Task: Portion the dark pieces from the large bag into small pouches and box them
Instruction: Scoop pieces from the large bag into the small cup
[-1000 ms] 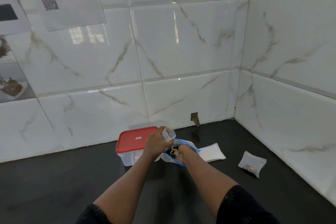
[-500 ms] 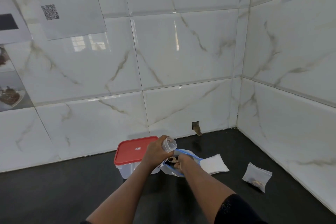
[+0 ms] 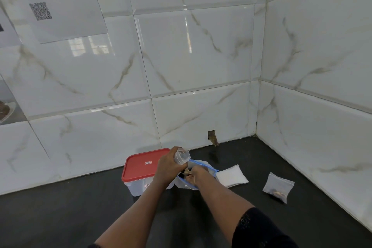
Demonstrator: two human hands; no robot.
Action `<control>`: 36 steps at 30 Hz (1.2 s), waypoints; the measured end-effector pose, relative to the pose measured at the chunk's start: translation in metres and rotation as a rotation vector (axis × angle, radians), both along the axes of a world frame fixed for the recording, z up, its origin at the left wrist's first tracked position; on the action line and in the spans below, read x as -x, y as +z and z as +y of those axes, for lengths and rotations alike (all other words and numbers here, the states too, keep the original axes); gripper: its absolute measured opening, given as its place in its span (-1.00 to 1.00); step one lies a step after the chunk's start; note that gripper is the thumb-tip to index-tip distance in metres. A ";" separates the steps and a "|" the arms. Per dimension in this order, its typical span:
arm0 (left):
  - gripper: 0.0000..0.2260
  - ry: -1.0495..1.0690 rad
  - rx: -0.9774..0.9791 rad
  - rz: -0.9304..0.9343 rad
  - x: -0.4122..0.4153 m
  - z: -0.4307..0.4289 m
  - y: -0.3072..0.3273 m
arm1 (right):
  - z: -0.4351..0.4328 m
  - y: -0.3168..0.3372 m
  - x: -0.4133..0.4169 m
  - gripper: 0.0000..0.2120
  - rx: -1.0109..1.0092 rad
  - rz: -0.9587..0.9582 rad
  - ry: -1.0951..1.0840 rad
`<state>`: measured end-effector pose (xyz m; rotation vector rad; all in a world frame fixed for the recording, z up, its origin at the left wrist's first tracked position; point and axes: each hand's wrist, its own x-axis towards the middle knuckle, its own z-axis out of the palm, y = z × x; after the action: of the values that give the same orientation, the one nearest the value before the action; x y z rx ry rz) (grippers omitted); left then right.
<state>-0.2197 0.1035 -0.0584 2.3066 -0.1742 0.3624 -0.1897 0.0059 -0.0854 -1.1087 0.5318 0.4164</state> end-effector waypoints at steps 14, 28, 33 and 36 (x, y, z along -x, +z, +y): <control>-0.66 0.099 0.041 0.018 0.004 -0.011 -0.010 | -0.011 0.032 0.034 -0.69 0.002 -0.003 -0.085; -0.61 0.185 0.065 0.095 -0.005 -0.011 -0.001 | -0.075 0.073 0.037 -0.85 0.402 -0.126 0.054; -0.59 0.177 0.087 0.122 -0.005 -0.019 -0.001 | -0.099 0.098 0.050 -0.74 0.477 -0.157 0.143; -0.57 0.190 0.086 0.146 -0.004 -0.021 -0.001 | -0.110 0.116 0.052 -0.68 0.590 -0.196 0.181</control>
<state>-0.2157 0.0829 -0.0596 2.2593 0.1320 0.2889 -0.2420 -0.1039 0.0301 -1.7558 0.3882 0.3076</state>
